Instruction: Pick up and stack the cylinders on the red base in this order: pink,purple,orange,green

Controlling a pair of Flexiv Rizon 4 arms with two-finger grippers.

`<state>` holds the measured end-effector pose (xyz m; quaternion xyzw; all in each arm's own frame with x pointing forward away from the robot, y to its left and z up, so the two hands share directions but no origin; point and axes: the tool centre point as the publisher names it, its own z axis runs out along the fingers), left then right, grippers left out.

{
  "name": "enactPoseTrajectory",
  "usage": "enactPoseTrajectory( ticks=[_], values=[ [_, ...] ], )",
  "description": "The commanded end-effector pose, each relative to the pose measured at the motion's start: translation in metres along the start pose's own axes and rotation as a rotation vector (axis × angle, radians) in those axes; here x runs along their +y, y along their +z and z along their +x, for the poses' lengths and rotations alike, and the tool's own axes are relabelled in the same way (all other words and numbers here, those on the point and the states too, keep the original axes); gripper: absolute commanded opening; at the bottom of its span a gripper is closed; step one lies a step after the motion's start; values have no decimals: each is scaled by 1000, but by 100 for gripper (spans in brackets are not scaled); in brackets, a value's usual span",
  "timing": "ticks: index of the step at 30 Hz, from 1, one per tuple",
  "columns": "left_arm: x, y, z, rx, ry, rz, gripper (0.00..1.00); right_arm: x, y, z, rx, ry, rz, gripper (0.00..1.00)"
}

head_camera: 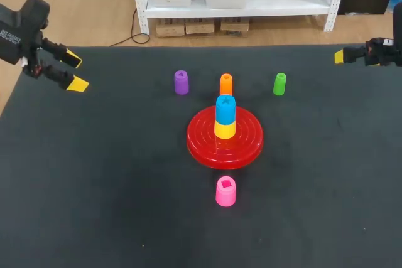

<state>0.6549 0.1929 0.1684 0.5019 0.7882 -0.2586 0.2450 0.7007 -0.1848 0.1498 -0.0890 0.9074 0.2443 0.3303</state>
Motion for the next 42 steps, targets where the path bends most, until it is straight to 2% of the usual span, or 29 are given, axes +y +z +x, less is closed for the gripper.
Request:
enactPoseTrajectory(
  ticks=[1,3,5,8,11,15,20,24,27,31,36,42],
  values=[
    [-1,0,1,-2,1,-2,100,0,0,0,0,0,2,100],
    [-1,0,1,-2,1,-2,100,0,0,0,0,0,2,100],
    [-1,0,1,-2,1,-2,100,15,2,-4,47,-86,7,100],
    [-1,0,1,-2,1,-2,100,49,-2,-8,85,-184,-28,100],
    [-1,0,1,-2,1,-2,100,91,-8,2,155,-284,-60,100],
    [-1,0,1,-2,1,-2,100,142,-14,34,277,-372,-99,100],
    [-1,0,1,-2,1,-2,100,204,-19,92,430,-525,-158,100],
    [-1,0,1,-2,1,-2,100,241,-17,137,505,-610,-153,100],
    [-1,0,1,-2,1,-2,100,260,-6,168,572,-665,-117,100],
    [-1,0,1,-2,1,-2,100,273,15,195,640,-696,-59,100],
    [-1,0,1,-2,1,-2,100,277,34,211,725,-691,-25,100],
    [-1,0,1,-2,1,-2,100,273,49,215,765,-723,1,100]
  ],
)
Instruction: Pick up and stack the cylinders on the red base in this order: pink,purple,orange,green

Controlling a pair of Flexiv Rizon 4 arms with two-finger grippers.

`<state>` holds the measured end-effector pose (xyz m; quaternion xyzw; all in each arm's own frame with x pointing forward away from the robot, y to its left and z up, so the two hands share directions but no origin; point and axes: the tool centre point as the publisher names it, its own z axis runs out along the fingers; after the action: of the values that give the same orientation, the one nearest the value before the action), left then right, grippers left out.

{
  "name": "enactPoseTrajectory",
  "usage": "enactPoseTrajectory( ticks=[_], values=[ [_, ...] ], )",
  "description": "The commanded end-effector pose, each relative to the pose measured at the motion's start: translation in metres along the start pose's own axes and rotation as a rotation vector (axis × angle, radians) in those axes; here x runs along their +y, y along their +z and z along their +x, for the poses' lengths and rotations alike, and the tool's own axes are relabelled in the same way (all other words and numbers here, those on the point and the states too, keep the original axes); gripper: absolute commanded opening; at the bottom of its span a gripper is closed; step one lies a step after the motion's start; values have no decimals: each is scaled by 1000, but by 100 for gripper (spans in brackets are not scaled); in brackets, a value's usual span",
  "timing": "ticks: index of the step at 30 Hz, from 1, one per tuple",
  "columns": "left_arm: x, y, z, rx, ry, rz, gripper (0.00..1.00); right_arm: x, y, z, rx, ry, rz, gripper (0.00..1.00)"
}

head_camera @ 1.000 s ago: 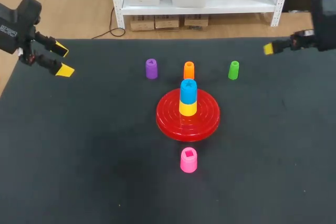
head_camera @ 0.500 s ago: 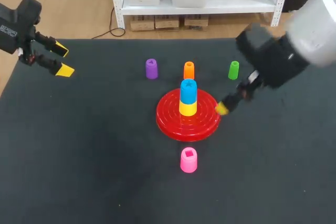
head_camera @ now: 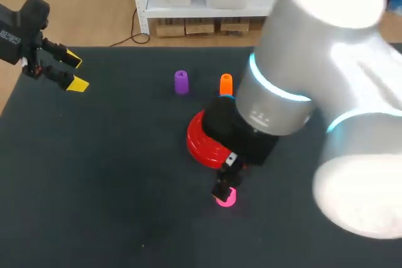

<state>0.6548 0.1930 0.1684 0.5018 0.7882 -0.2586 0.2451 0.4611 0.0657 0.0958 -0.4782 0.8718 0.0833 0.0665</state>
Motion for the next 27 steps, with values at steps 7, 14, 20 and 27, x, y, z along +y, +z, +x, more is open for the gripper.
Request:
enactPoseTrajectory(
  ticks=[7,14,20,27],
  values=[
    [0,0,1,-2,1,-2,100,-25,20,-2,88,37,12,100],
    [0,0,1,-2,1,-2,100,-28,34,2,114,37,10,100],
    [0,0,1,-2,1,-2,100,-26,44,0,129,42,18,100],
    [0,0,1,-2,1,-2,100,-27,52,-4,155,30,45,100]
  ],
)
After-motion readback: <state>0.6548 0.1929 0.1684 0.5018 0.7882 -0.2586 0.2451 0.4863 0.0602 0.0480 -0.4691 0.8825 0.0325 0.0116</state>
